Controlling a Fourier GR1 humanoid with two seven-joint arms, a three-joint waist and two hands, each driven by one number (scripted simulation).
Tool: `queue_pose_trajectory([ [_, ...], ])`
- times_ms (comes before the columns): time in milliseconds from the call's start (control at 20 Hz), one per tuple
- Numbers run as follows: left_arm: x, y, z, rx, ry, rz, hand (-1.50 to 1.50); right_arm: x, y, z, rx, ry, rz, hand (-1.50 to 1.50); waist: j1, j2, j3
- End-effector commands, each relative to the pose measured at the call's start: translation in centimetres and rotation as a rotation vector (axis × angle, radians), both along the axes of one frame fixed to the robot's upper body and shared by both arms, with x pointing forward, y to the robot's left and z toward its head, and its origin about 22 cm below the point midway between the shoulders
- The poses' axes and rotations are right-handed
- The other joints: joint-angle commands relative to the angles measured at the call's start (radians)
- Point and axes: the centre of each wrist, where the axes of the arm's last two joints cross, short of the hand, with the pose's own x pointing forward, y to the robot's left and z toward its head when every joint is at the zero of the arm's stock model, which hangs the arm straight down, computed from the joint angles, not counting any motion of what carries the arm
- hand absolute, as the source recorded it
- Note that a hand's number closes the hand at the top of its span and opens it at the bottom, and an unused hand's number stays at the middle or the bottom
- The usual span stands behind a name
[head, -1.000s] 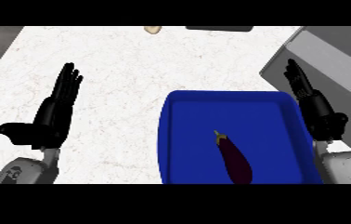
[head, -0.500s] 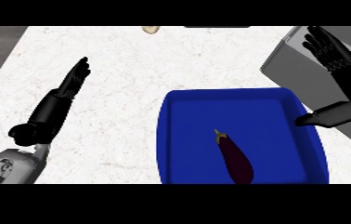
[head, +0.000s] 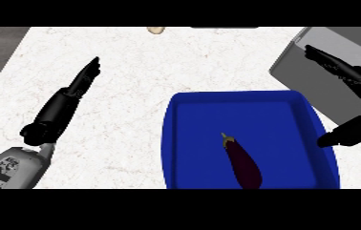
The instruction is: Pick the eggplant from the tray and place it in the cardboard box
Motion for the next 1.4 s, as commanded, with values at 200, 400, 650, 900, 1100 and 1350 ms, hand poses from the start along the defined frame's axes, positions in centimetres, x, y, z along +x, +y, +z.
queue_pose_trajectory([
  [200, 0.0, 0.7, -0.8, 0.008, 0.010, -0.006, 0.00, -0.2, 3.7, 5.0, -0.453, -0.016, 0.148, -1.50, 0.003, -0.005, -0.003],
  [400, 0.8, 0.6, -1.1, 0.005, -0.003, 0.008, 0.00, -1.6, 6.8, 5.1, -0.593, -0.004, 0.249, -1.50, -0.005, -0.003, -0.002],
  [650, 0.5, -0.8, -1.6, -0.008, 0.014, 0.007, 0.00, -4.7, 10.9, 6.0, -0.749, -0.009, 0.253, -1.50, -0.014, -0.006, -0.003],
  [900, 0.3, -0.3, 2.0, 0.010, 0.000, -0.016, 0.00, -5.0, 13.8, 4.4, -0.831, 0.052, 0.210, -1.50, 0.006, -0.005, -0.001],
  [1100, 0.2, 1.1, -0.1, 0.018, 0.005, -0.004, 0.00, -8.4, 14.2, 4.1, -0.857, 0.099, 0.206, -1.50, -0.006, -0.005, -0.001],
  [1350, 0.0, 1.0, -0.1, 0.021, -0.010, -0.005, 0.00, -8.8, 15.8, 3.3, -0.891, 0.130, 0.212, -1.50, -0.003, -0.004, -0.001],
])
